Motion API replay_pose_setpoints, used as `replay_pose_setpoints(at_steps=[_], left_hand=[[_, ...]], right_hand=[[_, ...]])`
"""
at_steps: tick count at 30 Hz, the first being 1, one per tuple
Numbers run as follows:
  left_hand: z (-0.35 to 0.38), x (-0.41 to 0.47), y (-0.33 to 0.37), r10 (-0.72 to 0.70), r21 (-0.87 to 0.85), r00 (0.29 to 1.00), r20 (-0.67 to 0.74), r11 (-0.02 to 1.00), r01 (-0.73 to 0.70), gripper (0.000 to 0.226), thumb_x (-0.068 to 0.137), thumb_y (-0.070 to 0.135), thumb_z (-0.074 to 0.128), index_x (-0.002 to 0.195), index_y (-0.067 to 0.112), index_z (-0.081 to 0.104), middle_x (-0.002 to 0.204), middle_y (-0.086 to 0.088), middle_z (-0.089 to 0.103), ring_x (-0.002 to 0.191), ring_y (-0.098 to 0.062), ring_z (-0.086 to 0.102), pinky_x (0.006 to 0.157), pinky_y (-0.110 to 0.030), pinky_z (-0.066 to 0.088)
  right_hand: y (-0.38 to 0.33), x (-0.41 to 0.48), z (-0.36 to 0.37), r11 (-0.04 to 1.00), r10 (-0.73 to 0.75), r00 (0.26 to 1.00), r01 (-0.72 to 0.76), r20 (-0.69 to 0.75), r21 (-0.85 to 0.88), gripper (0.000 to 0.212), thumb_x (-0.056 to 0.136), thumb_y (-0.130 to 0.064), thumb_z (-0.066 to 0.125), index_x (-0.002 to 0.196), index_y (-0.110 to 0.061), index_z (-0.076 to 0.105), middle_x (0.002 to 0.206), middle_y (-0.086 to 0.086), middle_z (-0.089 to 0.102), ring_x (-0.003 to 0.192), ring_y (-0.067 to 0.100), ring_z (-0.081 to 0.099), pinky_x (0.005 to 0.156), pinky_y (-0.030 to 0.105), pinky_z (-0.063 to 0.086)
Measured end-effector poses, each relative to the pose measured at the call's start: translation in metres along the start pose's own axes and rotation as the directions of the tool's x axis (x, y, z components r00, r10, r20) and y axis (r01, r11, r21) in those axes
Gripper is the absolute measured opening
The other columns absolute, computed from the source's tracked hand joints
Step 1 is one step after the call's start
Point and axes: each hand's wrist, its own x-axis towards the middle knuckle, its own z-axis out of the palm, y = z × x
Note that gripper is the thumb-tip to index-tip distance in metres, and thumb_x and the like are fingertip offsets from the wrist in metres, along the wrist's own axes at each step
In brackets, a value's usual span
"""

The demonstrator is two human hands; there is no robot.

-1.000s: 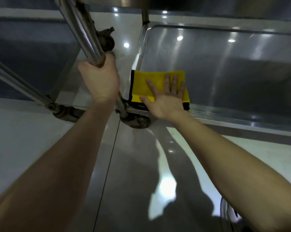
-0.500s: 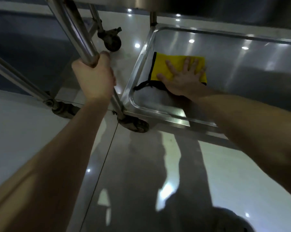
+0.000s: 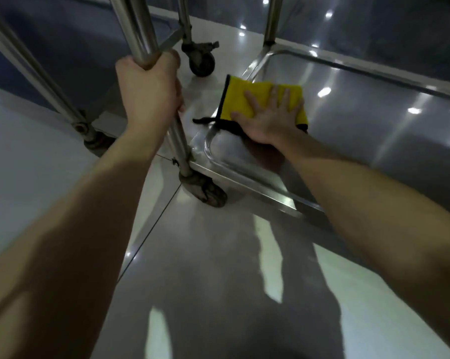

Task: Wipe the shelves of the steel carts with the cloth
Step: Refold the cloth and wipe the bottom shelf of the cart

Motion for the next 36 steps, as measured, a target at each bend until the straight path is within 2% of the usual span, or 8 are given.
replay_pose_setpoints(at_steps=[4, 8, 15, 18, 20, 23, 26, 36], left_hand=[[-0.004, -0.005, 0.005, -0.007, 0.049, 1.000, 0.015, 0.999, 0.006, 0.028, 0.090, 0.012, 0.059, 0.068, 0.020, 0.044, 0.048, 0.007, 0.042, 0.042, -0.018, 0.043, 0.051, -0.035, 0.045], [-0.006, -0.007, 0.007, -0.007, 0.133, 0.999, 0.032, 0.991, 0.003, 0.014, 0.096, 0.020, 0.062, 0.084, 0.016, 0.057, 0.055, 0.003, 0.051, 0.049, -0.016, 0.055, 0.059, -0.037, 0.056], [-0.007, -0.005, 0.001, 0.031, 0.172, 0.999, 0.031, 0.984, -0.036, 0.023, 0.098, 0.043, 0.066, 0.089, 0.022, 0.064, 0.070, 0.004, 0.066, 0.068, -0.013, 0.073, 0.076, -0.037, 0.066], [-0.008, -0.019, -0.009, 0.029, 0.239, 0.982, -0.185, 0.971, 0.017, 0.059, 0.081, 0.064, 0.077, 0.108, 0.019, 0.049, 0.111, -0.001, 0.065, 0.102, -0.017, 0.069, 0.096, -0.035, 0.057], [-0.012, -0.054, -0.023, 0.176, 0.353, 0.947, -0.269, 0.933, -0.074, 0.063, 0.080, 0.058, 0.082, 0.106, 0.013, 0.047, 0.114, -0.008, 0.058, 0.104, -0.027, 0.060, 0.096, -0.044, 0.051], [-0.008, -0.112, -0.049, 0.372, 0.457, 0.896, 0.243, 0.771, -0.444, 0.035, 0.092, 0.037, 0.077, 0.104, 0.010, 0.057, 0.105, -0.008, 0.056, 0.098, -0.033, 0.056, 0.090, -0.051, 0.048], [0.015, -0.132, -0.066, 0.227, 0.448, 0.657, 0.719, 0.570, -0.688, 0.033, 0.101, 0.030, 0.069, 0.125, 0.010, 0.065, 0.123, -0.010, 0.062, 0.118, -0.037, 0.058, 0.105, -0.051, 0.045], [0.045, -0.113, -0.097, -0.015, 0.497, 0.535, 0.845, 0.392, -0.774, 0.056, 0.111, 0.043, 0.037, 0.154, 0.015, 0.058, 0.154, -0.009, 0.058, 0.140, -0.036, 0.051, 0.120, -0.049, 0.036]], right_hand=[[-0.013, -0.081, 0.028, 0.974, -0.228, 0.973, 0.228, 0.022, 0.003, 0.084, 0.089, -0.091, 0.011, 0.165, -0.058, -0.002, 0.178, 0.010, -0.021, 0.162, 0.039, -0.025, 0.122, 0.070, -0.022], [0.021, -0.115, 0.029, 0.968, -0.246, 0.968, 0.242, 0.058, 0.067, 0.074, 0.095, -0.086, 0.017, 0.163, -0.061, 0.001, 0.179, -0.005, -0.020, 0.163, 0.026, -0.025, 0.127, 0.062, -0.019], [0.159, -0.201, 0.030, 0.983, 0.175, 0.985, -0.175, 0.006, 0.048, 0.079, 0.091, -0.091, 0.014, 0.163, -0.064, -0.001, 0.179, -0.009, -0.017, 0.165, 0.021, -0.020, 0.131, 0.058, -0.010], [0.179, -0.222, 0.029, 0.948, 0.313, 0.950, -0.313, 0.004, 0.066, 0.089, 0.082, -0.095, 0.008, 0.164, -0.062, 0.000, 0.180, -0.006, -0.016, 0.165, 0.024, -0.019, 0.130, 0.060, -0.012], [0.173, -0.219, 0.027, 0.936, 0.344, 0.939, -0.345, 0.023, 0.066, 0.093, 0.080, -0.093, 0.010, 0.166, -0.058, 0.001, 0.180, -0.001, -0.016, 0.165, 0.028, -0.018, 0.128, 0.065, -0.011], [0.152, -0.209, 0.022, 0.909, 0.396, 0.915, -0.402, 0.074, 0.108, 0.100, 0.081, -0.099, 0.016, 0.168, -0.053, 0.000, 0.179, 0.007, -0.019, 0.164, 0.035, -0.020, 0.125, 0.071, -0.013], [0.136, -0.214, 0.025, 0.899, 0.427, 0.904, -0.428, 0.034, 0.093, 0.096, 0.084, -0.101, 0.018, 0.167, -0.055, 0.000, 0.179, 0.010, -0.019, 0.164, 0.036, -0.020, 0.125, 0.070, -0.014], [0.204, -0.212, 0.025, 0.963, 0.257, 0.966, -0.256, -0.004, 0.083, 0.108, 0.062, -0.114, 0.008, 0.160, -0.069, -0.001, 0.179, -0.009, -0.017, 0.165, 0.020, -0.019, 0.130, 0.058, -0.012]])
